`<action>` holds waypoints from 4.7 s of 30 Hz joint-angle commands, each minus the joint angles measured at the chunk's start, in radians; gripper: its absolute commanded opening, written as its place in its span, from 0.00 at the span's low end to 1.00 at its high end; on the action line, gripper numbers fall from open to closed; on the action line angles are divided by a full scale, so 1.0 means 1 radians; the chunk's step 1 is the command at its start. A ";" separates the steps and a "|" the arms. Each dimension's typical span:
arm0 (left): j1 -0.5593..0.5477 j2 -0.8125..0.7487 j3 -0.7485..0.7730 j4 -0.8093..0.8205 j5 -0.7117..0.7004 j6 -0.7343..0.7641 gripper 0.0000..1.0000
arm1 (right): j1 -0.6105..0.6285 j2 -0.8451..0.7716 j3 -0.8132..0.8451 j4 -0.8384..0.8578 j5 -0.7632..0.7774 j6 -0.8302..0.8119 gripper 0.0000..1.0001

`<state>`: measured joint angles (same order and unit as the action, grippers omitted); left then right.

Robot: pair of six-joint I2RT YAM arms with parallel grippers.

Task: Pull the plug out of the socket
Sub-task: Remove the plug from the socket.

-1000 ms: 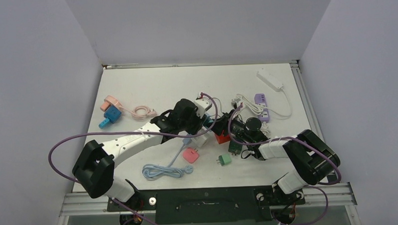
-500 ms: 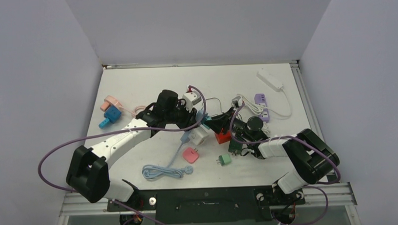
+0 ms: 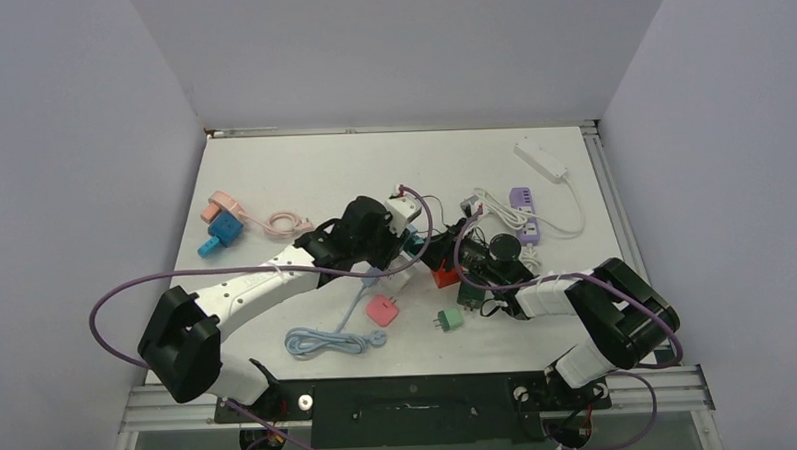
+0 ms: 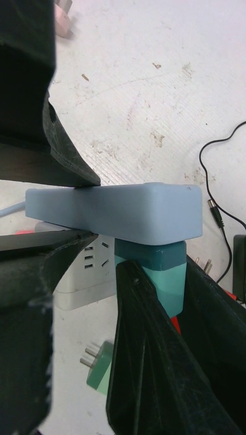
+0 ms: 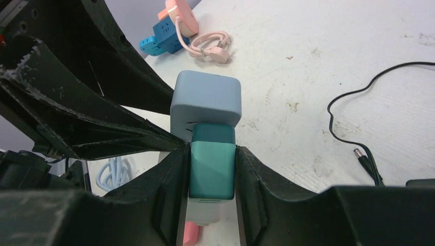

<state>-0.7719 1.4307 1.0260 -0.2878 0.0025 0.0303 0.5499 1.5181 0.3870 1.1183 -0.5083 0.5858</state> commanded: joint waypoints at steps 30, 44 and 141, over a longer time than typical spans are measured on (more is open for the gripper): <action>0.132 -0.068 0.055 0.129 0.444 -0.057 0.00 | -0.071 0.038 -0.055 0.180 -0.097 0.066 0.05; 0.007 0.059 0.091 0.019 -0.235 -0.051 0.00 | 0.051 -0.125 -0.054 -0.052 0.111 -0.102 0.05; 0.120 0.071 0.085 0.122 0.390 -0.024 0.00 | -0.053 -0.032 -0.013 -0.012 -0.030 0.033 0.05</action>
<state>-0.6643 1.5616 1.0889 -0.2520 0.3164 0.0444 0.5114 1.4811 0.3565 1.0695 -0.5167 0.6338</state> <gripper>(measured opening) 0.276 0.329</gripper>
